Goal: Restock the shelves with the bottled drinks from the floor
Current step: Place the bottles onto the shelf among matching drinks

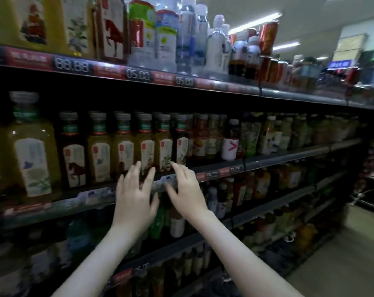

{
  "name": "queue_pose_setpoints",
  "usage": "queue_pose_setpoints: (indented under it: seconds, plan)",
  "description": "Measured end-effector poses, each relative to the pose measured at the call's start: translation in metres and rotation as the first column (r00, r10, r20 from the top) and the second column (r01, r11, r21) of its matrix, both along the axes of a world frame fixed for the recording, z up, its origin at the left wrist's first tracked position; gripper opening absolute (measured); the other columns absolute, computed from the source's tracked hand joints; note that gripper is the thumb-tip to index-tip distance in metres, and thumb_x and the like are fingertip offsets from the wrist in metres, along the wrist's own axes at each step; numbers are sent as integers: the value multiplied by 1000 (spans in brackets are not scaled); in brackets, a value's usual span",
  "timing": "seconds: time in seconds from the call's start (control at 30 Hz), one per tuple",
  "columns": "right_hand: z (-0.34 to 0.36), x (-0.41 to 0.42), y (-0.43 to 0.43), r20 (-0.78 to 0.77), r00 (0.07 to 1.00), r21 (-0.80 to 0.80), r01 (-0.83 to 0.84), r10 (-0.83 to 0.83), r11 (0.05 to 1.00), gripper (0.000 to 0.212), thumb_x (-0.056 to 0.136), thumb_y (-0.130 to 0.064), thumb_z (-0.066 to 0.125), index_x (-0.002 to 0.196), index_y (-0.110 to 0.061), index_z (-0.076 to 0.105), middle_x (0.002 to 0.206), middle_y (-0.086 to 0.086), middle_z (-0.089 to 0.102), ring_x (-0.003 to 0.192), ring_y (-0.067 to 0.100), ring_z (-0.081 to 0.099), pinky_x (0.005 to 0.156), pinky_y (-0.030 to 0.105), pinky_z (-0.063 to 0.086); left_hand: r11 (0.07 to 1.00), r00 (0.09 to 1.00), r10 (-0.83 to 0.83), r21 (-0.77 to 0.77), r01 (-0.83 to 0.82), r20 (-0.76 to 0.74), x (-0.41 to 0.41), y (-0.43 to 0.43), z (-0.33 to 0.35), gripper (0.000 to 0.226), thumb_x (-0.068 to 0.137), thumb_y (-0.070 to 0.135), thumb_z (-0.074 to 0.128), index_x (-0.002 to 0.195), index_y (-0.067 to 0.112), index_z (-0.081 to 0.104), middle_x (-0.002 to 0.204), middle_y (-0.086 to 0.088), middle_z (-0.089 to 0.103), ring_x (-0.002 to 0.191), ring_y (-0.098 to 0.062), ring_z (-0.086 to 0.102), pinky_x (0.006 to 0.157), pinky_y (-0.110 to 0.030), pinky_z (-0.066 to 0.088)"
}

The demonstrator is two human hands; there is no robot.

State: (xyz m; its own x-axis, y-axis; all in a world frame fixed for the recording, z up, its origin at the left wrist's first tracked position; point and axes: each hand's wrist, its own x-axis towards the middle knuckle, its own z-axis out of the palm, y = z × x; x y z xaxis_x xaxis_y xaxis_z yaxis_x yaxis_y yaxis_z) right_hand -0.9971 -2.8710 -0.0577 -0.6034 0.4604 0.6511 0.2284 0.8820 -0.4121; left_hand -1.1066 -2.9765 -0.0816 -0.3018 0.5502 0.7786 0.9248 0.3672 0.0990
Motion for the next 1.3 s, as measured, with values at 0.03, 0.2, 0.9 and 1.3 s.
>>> queue_pose_setpoints:
  seconds: [0.03,0.2,0.9,1.3]
  plan:
    - [2,16,15,-10,1000,3,23,-23,1000,56,97,-22,53,148,-14,33,148,4,39,139,18,28,114,36,30,1000,1000,-24,-16,24,1,15,14,2,71,73,19,79,137,8,51,142,-27,40,130,-42,40,104,-59,36]
    - [-3,103,100,-48,993,-30,103,-104,994,56,97,-23,54,148,-18,32,147,1,38,137,15,28,111,27,27,989,990,-138,-42,139,23,91,103,10,68,75,20,77,137,10,52,137,-25,48,121,-41,52,99,-51,43]
    - [-3,211,376,66,997,-125,34,-26,992,57,98,-21,53,149,-32,30,152,-4,22,140,13,17,106,22,27,982,957,84,-183,-33,278,132,388,32,75,97,30,47,153,34,-2,151,-23,19,128,-39,35,98,-42,45]
    - [8,192,459,148,983,-146,-83,104,986,56,100,-22,49,150,-35,26,152,-8,24,133,7,29,96,15,29,997,882,19,61,-54,471,101,467,41,89,93,30,58,149,39,-10,148,-30,13,112,-46,52,82,-43,52]
